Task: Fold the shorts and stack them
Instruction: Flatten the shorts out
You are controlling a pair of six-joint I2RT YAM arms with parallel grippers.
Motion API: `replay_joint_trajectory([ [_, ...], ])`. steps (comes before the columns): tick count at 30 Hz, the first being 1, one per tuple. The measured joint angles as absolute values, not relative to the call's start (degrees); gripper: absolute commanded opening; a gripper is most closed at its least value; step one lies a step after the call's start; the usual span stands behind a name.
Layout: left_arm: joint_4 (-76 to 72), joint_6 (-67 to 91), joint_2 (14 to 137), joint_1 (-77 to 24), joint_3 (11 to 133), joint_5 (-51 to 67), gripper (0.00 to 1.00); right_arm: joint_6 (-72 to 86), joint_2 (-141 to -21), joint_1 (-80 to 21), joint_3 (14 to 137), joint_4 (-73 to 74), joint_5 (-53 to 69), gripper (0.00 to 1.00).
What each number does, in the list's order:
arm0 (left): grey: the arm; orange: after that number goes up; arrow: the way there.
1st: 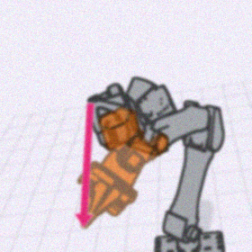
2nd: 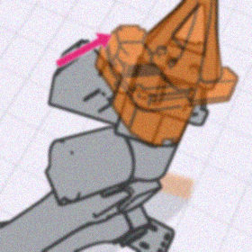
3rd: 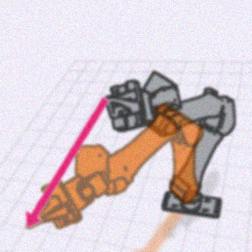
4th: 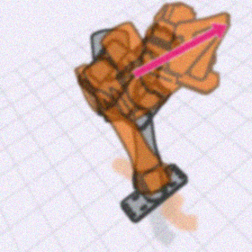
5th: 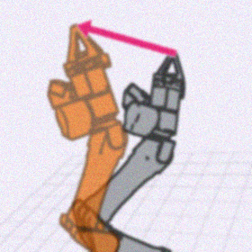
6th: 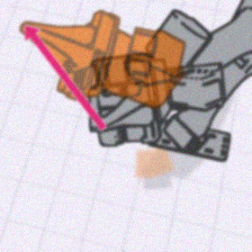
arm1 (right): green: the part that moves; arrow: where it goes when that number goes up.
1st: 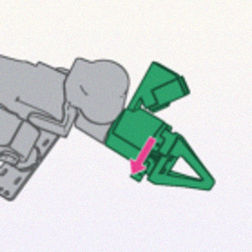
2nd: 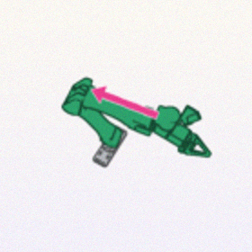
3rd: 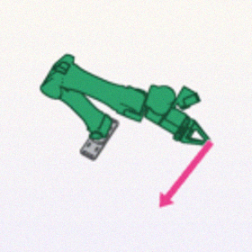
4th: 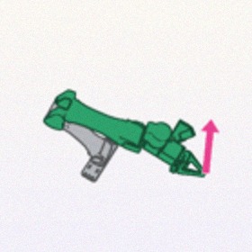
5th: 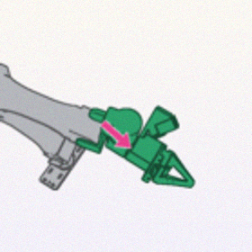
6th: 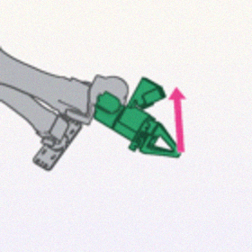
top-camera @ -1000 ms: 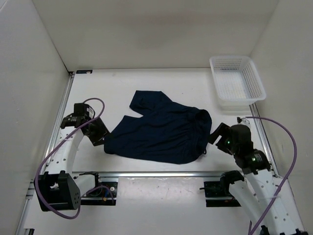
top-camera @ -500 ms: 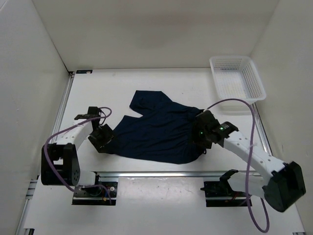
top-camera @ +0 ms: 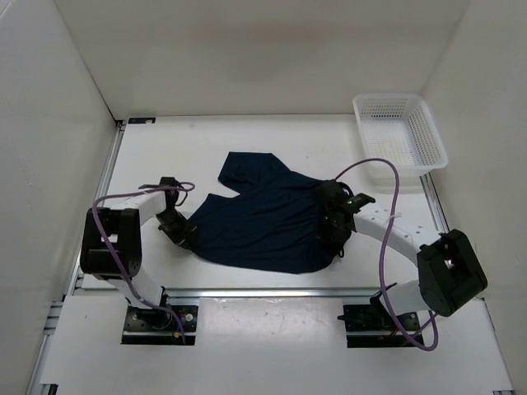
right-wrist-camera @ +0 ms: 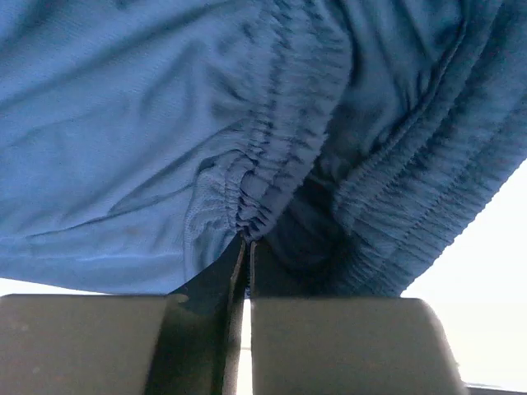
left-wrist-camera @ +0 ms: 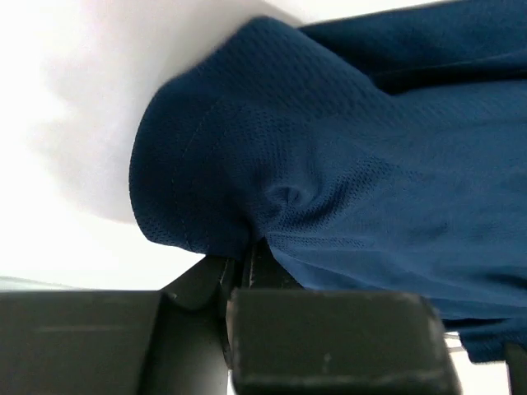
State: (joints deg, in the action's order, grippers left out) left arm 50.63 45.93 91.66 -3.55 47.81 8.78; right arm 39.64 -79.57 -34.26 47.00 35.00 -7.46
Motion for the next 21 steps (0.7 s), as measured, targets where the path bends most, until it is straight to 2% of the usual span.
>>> replay_joint_trajectory([
  [4, 50.83, 44.77, 96.97, -3.77, 55.46, 8.25, 0.10, 36.12, -81.73, -30.68, 54.68, 35.83, -7.22, 0.00],
  [6, 51.92, 43.94, 100.27, -3.73, 62.87, 8.05, 0.10, 33.30, -84.97, -26.28, 63.40, 36.10, -6.61, 0.00],
  [12, 61.23, 41.47, 112.49, -3.60, 104.55, 7.07, 0.10, 24.69, -96.42, -14.13, 96.09, 33.52, -2.04, 0.00],
  [15, 63.02, 40.93, 114.04, -3.44, 121.56, 6.79, 0.10, 21.67, -97.03, -11.20, 105.41, 32.47, 1.21, 0.00],
  [18, 63.92, 40.58, 109.43, -3.03, 123.52, 6.85, 0.10, 19.03, -93.97, -10.66, 105.51, 30.22, 4.21, 0.00],
  [21, 62.89, 40.23, 102.67, -2.31, 113.38, 6.83, 0.10, 17.02, -86.00, -11.38, 93.47, 26.61, 6.61, 0.00],
])
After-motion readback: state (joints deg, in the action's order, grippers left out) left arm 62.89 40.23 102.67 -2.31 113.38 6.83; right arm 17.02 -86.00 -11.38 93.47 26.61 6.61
